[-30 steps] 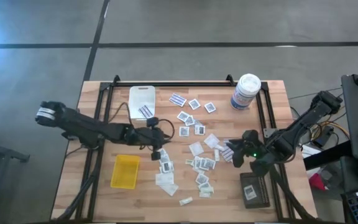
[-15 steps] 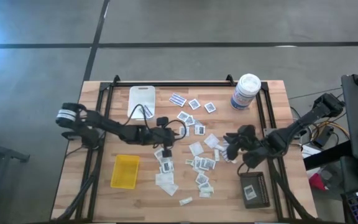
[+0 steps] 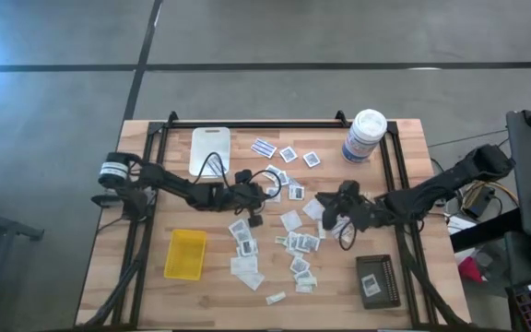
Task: Pick & Place First Aid Supplies
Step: Put the towelette pack into the black bin
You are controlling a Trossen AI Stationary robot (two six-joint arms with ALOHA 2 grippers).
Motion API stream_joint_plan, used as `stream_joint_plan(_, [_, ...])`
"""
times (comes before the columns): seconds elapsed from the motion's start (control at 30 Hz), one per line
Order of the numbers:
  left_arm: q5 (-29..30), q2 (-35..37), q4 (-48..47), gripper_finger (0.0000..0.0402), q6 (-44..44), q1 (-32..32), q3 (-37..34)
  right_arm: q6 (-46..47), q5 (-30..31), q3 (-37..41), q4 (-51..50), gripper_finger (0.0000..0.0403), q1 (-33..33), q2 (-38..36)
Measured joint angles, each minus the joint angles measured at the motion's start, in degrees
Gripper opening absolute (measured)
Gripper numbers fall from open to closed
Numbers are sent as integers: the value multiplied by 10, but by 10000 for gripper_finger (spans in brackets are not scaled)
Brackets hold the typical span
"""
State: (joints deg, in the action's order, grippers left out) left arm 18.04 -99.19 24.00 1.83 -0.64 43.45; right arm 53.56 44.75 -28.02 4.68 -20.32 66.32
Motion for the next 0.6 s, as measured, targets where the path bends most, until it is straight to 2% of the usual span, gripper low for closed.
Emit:
stream_joint_plan(0.07, [0,-10,7,1,8,4,0,-11,-24,2,45,56,9,24])
stream_joint_plan(0.17, [0,-26,28,1,14,5,-1,-16,-28,-4,74,58,20,64])
stream_joint_plan(0.37, [6,-60,57,0,26,6,-2,-18,-34,-42,74,57,43,143])
stream_joint_plan(0.47, [28,-61,56,0,31,6,-4,-17,-59,-64,77,57,54,178])
stream_joint_plan(0.6, [28,-57,56,0,33,6,-7,-16,-69,-91,75,58,71,226])
